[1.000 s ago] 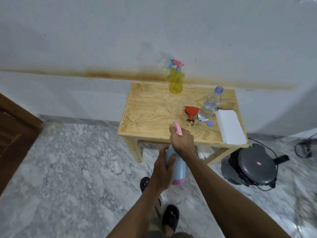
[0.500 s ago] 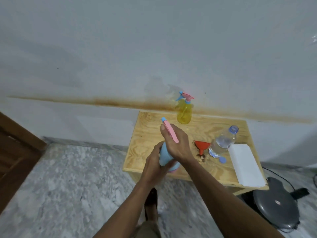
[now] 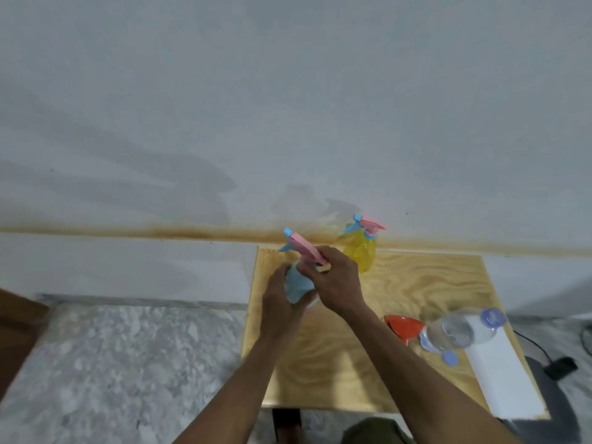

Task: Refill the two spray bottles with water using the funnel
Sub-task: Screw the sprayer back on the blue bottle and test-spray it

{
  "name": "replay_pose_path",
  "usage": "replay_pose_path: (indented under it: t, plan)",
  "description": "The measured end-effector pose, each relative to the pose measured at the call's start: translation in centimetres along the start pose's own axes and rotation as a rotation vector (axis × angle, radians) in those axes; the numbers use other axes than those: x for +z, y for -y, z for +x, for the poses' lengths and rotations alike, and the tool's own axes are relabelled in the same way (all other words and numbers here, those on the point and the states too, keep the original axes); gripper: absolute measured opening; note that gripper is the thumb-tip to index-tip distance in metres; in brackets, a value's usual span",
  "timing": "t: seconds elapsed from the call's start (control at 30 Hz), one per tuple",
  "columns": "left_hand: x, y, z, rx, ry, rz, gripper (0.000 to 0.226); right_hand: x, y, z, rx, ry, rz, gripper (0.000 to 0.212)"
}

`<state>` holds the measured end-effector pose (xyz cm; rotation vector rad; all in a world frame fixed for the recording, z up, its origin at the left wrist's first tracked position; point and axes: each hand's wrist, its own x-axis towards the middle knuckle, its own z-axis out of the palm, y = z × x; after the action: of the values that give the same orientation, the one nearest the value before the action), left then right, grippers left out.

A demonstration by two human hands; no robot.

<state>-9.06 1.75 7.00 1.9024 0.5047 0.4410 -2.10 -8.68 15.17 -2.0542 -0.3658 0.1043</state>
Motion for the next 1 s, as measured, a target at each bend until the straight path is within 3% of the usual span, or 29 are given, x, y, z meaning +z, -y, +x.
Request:
replay_pose_path:
  t: [0.13, 0.43, 1.0]
  plan:
    - [0.5, 1.9, 3.8, 0.014, 0.023, 0.02, 0.091, 1.4, -1.0, 3.7, 0.003, 0.035, -0.055, 0.015]
    - [2.5, 4.1, 9.5, -0.08, 0.057, 0.053, 0.07, 4.4, -4.7, 9.8, 0.041, 0.097, -0.036, 0.023]
    - [3.8, 6.0, 12.1, -0.123, 0.07, 0.192, 0.069, 5.7, -6.5, 12.4, 0.087, 0.151, -0.035, 0.026]
